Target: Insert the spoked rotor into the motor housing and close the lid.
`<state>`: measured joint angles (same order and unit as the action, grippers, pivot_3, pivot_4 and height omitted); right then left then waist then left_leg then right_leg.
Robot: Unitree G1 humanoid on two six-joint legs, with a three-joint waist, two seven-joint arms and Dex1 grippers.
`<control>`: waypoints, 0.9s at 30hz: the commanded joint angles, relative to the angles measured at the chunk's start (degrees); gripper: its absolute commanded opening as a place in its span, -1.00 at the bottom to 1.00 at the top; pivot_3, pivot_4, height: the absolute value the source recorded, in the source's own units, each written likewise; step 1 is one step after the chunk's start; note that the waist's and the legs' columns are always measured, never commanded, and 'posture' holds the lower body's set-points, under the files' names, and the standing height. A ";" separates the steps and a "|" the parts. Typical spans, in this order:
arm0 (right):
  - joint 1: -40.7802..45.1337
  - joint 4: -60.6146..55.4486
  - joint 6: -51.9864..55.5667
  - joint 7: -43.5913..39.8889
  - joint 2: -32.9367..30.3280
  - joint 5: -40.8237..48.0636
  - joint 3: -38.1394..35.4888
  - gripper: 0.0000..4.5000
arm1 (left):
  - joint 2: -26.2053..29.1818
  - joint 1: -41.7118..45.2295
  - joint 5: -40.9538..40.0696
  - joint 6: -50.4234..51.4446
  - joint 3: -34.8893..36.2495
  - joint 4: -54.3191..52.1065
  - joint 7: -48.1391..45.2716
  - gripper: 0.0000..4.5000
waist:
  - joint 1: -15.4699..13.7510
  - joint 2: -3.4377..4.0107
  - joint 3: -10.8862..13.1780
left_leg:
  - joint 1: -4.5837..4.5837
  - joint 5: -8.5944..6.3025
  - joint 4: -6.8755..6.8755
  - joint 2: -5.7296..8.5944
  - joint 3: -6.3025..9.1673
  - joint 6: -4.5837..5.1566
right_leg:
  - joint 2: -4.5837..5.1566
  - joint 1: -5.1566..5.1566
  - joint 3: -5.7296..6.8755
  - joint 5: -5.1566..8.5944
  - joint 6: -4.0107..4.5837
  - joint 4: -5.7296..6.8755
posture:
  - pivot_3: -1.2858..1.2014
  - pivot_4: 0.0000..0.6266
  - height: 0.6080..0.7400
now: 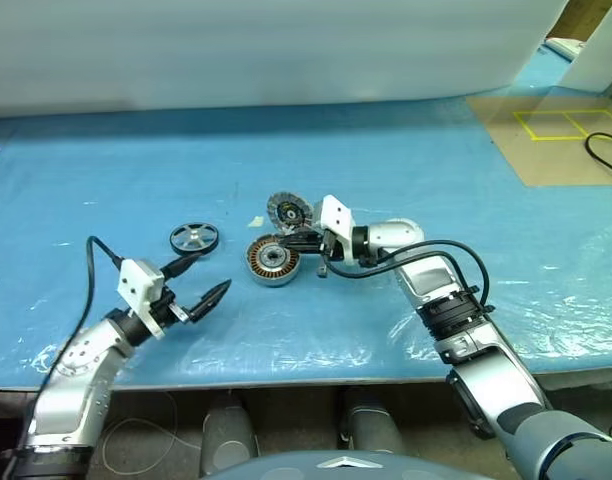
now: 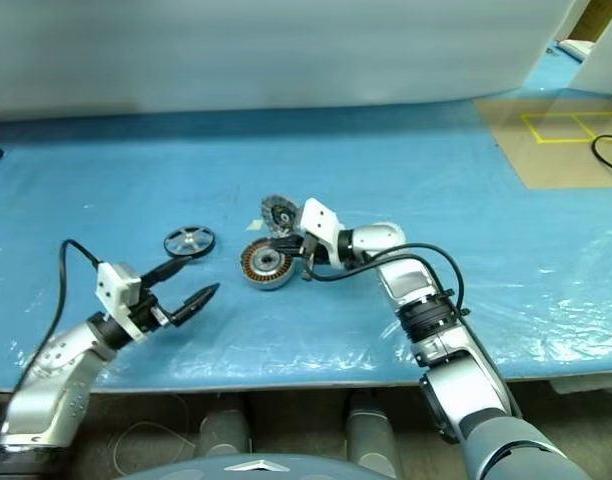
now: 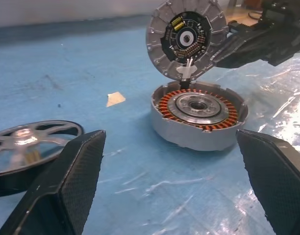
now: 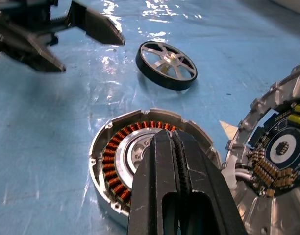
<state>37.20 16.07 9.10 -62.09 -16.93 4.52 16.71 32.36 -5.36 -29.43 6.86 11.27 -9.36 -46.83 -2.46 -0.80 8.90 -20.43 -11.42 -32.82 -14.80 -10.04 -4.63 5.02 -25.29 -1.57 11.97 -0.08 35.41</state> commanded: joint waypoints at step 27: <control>-7.39 -15.32 10.30 2.91 -1.34 6.38 -1.39 -0.99 | 14.29 64.30 26.62 -9.85 -21.53 68.84 -38.30 1.00 | -1.03 -0.03 0.01 | -0.12 0.10 -0.02 0.12 0.07 -0.17 | 0.08 0.03 0.06 -0.01 -0.02 -0.01 | 0.03 -0.52 1.00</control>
<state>29.88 3.84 19.15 -59.65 -18.12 9.33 16.15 46.25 56.14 -4.95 -0.76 -9.70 56.26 -83.95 -3.49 -0.82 8.92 -20.56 -11.32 -32.84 -14.69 -9.98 -4.79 5.10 -25.26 -1.51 11.95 -0.09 35.40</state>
